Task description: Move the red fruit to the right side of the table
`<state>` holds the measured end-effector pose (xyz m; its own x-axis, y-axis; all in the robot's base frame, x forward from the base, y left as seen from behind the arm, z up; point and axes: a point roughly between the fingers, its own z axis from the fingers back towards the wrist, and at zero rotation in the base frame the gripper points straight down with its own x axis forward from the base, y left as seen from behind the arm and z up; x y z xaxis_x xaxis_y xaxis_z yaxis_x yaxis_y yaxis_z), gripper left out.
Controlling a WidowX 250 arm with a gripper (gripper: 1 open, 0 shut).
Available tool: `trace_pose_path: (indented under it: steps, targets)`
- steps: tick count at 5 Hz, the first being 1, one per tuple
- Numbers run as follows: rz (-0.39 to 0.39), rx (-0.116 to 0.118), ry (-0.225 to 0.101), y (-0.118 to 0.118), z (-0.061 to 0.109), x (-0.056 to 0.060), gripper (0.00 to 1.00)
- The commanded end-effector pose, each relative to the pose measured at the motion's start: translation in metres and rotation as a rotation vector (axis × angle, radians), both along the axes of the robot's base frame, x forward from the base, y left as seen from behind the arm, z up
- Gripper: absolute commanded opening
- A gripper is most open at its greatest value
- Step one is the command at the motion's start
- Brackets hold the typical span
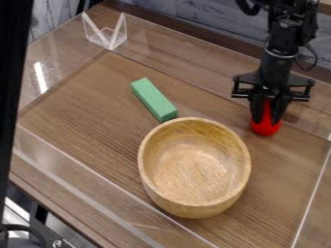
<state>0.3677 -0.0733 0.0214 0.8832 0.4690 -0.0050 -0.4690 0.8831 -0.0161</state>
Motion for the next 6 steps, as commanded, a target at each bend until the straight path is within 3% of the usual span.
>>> trace_pose_path:
  steps: [1, 6]
  targets:
    - [0.039, 0.016, 0.009, 0.007, -0.017, 0.002, 1.00]
    - [0.023, 0.009, 0.021, 0.021, 0.021, -0.009, 1.00]
